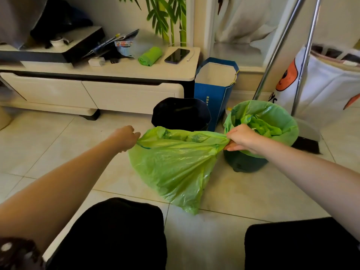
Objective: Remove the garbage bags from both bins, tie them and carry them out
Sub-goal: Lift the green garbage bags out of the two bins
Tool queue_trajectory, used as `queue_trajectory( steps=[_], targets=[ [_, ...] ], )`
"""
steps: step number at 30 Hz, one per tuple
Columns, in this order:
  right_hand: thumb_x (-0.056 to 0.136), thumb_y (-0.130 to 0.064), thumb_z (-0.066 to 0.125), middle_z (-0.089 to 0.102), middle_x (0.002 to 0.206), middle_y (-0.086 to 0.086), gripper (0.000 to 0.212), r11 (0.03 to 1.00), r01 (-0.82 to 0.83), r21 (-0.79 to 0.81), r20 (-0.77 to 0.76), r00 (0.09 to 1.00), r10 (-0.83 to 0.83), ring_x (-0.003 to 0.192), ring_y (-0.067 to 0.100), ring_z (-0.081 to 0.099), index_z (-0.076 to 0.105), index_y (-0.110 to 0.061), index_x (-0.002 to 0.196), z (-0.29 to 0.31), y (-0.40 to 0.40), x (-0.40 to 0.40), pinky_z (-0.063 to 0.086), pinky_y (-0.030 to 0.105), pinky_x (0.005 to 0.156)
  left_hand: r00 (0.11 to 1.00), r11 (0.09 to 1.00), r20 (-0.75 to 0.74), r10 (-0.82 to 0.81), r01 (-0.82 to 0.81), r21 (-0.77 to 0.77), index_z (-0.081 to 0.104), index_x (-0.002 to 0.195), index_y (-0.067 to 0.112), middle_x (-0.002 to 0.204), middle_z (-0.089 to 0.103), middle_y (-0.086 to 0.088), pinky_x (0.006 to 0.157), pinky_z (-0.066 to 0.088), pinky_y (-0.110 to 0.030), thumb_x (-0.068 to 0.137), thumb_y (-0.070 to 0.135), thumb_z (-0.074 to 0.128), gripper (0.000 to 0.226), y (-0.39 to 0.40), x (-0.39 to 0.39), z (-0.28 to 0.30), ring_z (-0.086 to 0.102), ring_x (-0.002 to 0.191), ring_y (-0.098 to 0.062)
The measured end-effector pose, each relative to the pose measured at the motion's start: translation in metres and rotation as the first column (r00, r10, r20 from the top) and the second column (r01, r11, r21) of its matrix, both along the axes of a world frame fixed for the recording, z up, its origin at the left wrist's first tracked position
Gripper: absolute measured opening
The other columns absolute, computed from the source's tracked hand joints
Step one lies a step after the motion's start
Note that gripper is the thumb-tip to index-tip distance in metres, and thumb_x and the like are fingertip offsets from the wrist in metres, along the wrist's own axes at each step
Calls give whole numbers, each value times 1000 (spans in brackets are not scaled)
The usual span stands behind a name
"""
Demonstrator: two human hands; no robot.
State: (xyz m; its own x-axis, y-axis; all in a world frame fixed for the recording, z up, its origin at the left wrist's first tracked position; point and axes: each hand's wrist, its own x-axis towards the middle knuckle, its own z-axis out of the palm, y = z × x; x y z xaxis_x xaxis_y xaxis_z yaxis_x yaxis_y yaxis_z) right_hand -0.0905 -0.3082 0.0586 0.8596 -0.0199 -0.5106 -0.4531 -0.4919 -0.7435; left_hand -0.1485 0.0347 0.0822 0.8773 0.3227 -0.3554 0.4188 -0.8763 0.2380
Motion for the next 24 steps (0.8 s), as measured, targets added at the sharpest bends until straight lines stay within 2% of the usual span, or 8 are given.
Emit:
queue_trajectory(
  steps=[2, 3, 5, 7, 10, 15, 20, 24],
  targets=[
    [91, -3, 55, 70, 93, 19, 21, 999, -11, 40, -23, 1000, 12, 80, 27, 72, 60, 6, 109, 4, -4, -4, 61, 33, 70, 991, 931, -74, -113, 132, 341, 34, 142, 18, 128, 56, -17, 89, 46, -40, 98, 38, 33, 48, -6, 3, 3, 57, 110, -37],
    [92, -3, 53, 70, 92, 19, 22, 998, -4, 68, -45, 999, 7, 79, 26, 72, 59, 7, 111, 6, -6, -5, 61, 31, 66, 987, 884, -110, -120, 156, 440, 27, 146, 22, 127, 56, -15, 89, 44, -40, 98, 42, 33, 52, -10, 5, 6, 56, 111, -35],
    [94, -4, 48, 70, 98, 21, 27, 995, 24, 102, -72, 997, -16, 81, 26, 72, 54, 10, 117, 11, -11, -5, 61, 28, 62, 984, 827, -125, -130, 177, 533, 22, 148, 23, 127, 56, -12, 86, 44, -38, 98, 44, 36, 55, -21, 10, 11, 56, 112, -33],
    [96, -7, 46, 68, 104, 22, 31, 994, 35, 107, -66, 997, -29, 81, 25, 71, 49, 8, 122, 19, -16, -4, 60, 26, 58, 981, 806, -65, -183, 187, 562, 36, 138, 19, 126, 57, -11, 77, 41, -36, 97, 44, 38, 47, -34, 18, 17, 53, 115, -32],
    [96, -12, 48, 68, 90, 14, 31, 993, 57, 101, -42, 998, -53, 77, 21, 69, 51, 7, 120, 23, -32, 2, 59, 24, 53, 957, 820, 13, -289, 241, 520, 44, 125, 14, 122, 59, -13, 70, 37, -36, 98, 39, 38, 37, -63, 31, 23, 56, 110, -34],
    [95, -12, 49, 67, 85, 12, 22, 987, 148, 65, -1, 989, -148, 74, 22, 66, 54, 1, 112, 16, -80, 19, 57, 32, 65, 892, 814, 73, -446, 370, 448, 48, 119, 12, 120, 59, -14, 71, 37, -38, 97, 38, 39, 35, -131, 53, 18, 57, 109, -37],
    [96, -10, 46, 60, 75, 7, 14, 963, 268, -9, 5, 964, -268, 58, 17, 54, 54, -6, 107, 1, -137, 33, 52, 30, 54, 879, 884, 147, -454, 424, 196, 54, 112, 8, 115, 59, -17, 69, 41, -38, 96, 33, 42, 32, -205, 76, -9, 58, 99, -38],
    [93, -10, 49, 56, 70, 8, 15, 916, 400, -33, 1, 916, -400, 55, 19, 52, 56, -5, 105, -27, -191, 36, 50, 24, 41, 919, 924, 163, -360, 375, -71, 55, 116, 3, 118, 59, -20, 83, 51, -42, 94, 25, 44, 33, -258, 101, -37, 59, 101, -37]
  ],
)
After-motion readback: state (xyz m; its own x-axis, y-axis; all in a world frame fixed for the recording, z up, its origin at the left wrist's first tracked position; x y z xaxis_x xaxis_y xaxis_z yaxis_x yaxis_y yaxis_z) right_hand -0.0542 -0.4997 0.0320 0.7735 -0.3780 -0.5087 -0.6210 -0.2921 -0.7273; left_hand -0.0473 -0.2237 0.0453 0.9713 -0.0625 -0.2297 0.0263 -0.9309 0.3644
